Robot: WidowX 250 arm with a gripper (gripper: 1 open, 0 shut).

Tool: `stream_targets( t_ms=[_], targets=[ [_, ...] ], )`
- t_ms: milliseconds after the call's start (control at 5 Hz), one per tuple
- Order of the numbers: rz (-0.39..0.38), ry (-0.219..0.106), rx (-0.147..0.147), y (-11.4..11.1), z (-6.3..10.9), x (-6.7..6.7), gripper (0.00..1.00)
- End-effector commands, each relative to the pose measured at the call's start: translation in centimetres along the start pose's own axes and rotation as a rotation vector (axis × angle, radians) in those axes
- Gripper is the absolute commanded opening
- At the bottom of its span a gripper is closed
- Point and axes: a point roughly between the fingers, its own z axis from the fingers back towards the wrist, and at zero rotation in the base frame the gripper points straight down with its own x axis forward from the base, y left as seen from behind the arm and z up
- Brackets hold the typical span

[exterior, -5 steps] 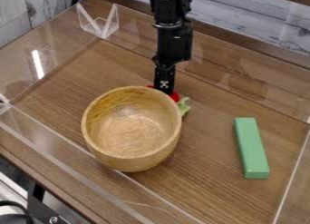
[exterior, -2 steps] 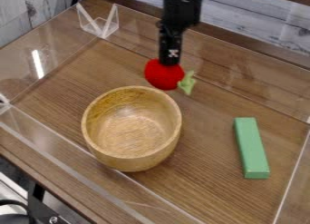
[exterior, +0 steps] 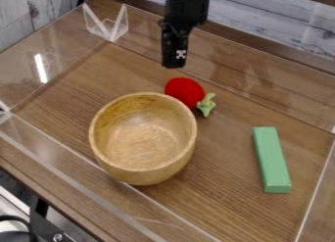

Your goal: Move the red fruit to the left

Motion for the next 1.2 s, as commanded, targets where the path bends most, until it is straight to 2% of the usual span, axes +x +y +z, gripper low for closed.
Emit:
stream_targets(
  t_ms=[0,200,600,800,1000],
  targets=[
    [-0.058,-0.020,0.048,-0.3,0.1,0.1,1.00],
    [-0.112,-0.009,0.047,-0.5,-1.4,0.3,1.00],
    [-0.175,0.005,0.044,-0.2,-3.7,1.8,1.00],
    [-0.196,0.011,0.040,0.1,-4.4,2.2,0.00],
    [-0.187,0.010,0.042,0.2,-3.5,0.7,0.00]
  ],
)
